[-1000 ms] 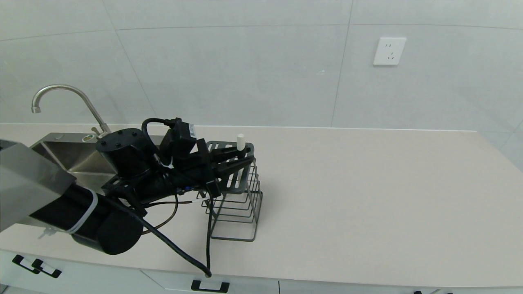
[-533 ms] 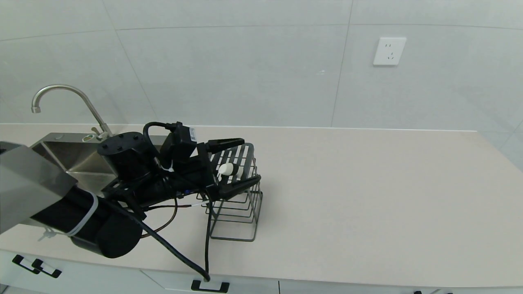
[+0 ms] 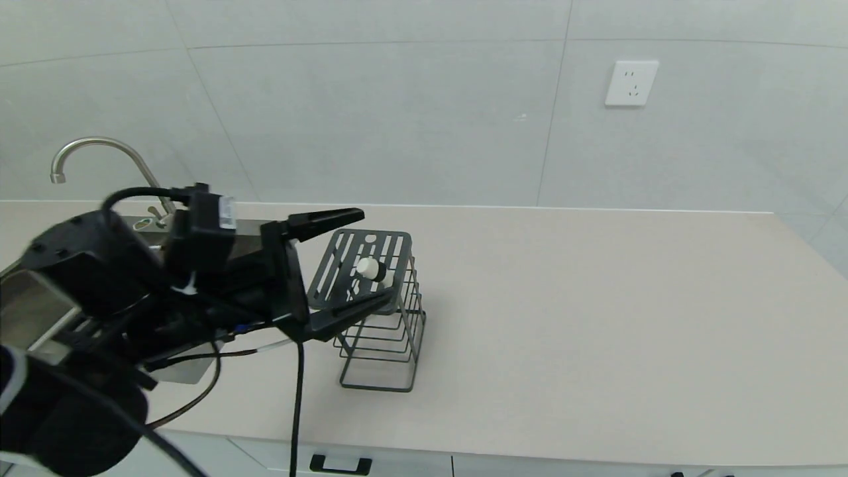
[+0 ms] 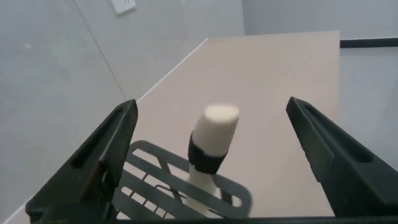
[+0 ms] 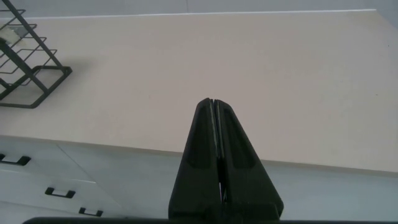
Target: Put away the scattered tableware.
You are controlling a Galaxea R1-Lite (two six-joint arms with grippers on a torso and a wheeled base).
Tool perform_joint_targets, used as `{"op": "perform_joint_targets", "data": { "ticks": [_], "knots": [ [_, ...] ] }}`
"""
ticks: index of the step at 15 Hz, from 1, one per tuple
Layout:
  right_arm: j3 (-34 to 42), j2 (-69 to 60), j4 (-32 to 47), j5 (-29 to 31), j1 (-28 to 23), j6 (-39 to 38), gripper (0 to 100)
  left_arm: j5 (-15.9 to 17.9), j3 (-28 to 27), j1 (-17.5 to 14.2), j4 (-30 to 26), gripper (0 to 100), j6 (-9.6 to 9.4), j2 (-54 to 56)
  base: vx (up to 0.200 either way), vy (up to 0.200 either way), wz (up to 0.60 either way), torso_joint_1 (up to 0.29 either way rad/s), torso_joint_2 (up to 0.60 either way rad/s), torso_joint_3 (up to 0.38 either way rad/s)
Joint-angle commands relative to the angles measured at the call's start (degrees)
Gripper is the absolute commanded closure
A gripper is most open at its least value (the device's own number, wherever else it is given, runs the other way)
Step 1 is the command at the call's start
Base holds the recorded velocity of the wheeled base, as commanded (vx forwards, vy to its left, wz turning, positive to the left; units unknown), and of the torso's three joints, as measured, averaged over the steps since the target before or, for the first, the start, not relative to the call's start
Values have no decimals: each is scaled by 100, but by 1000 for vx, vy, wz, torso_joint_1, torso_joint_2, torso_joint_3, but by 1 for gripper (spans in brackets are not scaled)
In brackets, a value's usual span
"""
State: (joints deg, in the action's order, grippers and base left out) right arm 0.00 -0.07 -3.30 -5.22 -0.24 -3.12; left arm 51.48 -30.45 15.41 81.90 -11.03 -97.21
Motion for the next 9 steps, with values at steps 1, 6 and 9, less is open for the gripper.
{"op": "perform_joint_targets", "data": {
  "ticks": [1,6,9],
  "knots": [
    [0,7,-4,-6,-2,4,100,-6,1437,-284,-69,0,110,2654,0,0,0,0,0,0],
    [0,7,-4,-6,-2,31,100,-349,2922,-1128,-3022,0,637,6820,0,0,0,0,0,0],
    [0,7,-4,30,-2,31,100,-367,2456,-1497,-7073,0,1710,9650,0,0,0,0,0,0]
  ]
}}
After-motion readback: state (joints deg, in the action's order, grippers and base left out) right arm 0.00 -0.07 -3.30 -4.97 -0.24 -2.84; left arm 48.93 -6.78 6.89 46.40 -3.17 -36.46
